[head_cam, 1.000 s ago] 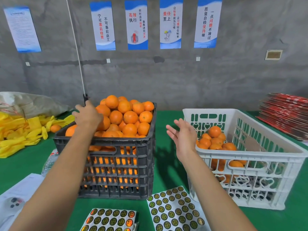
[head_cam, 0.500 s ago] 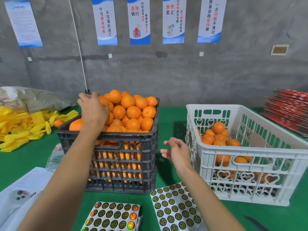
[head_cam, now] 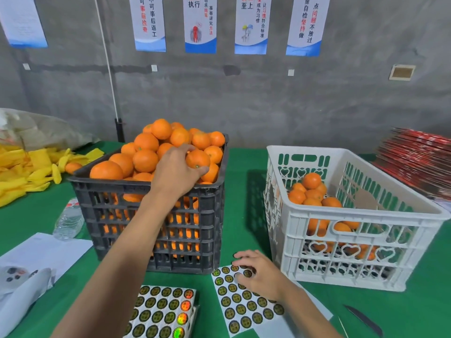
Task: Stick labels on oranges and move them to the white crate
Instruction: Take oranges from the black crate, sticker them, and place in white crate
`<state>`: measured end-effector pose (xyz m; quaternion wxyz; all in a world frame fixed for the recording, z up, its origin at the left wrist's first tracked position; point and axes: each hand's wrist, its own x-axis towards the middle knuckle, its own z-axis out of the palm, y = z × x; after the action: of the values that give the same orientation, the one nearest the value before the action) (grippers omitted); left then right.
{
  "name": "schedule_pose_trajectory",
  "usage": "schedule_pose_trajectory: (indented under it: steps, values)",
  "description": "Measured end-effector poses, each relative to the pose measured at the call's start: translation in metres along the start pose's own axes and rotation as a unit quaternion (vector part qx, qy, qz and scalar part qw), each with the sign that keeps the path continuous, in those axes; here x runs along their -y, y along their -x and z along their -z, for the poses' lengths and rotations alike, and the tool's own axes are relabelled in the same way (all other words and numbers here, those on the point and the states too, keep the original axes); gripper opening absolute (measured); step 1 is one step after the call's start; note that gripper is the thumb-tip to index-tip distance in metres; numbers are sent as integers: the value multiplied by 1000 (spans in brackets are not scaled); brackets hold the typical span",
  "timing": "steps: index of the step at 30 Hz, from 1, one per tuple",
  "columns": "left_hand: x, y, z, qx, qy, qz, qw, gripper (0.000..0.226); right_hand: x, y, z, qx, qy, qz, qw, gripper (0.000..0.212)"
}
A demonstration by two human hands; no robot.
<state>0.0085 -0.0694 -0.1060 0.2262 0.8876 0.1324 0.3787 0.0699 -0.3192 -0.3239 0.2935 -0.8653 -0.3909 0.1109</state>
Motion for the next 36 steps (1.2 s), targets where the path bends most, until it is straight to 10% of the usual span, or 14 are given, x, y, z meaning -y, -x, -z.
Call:
schedule_pose_trajectory:
  steps: [18, 36]
  values:
    - [-2, 6, 3, -14, -22, 20, 999, 71, -7, -19, -7, -77, -201, -88, 972, 13]
    - [-3, 9, 3, -17, -12, 23, 1000, 70, -6, -19, -16, -96, -103, -53, 989, 13]
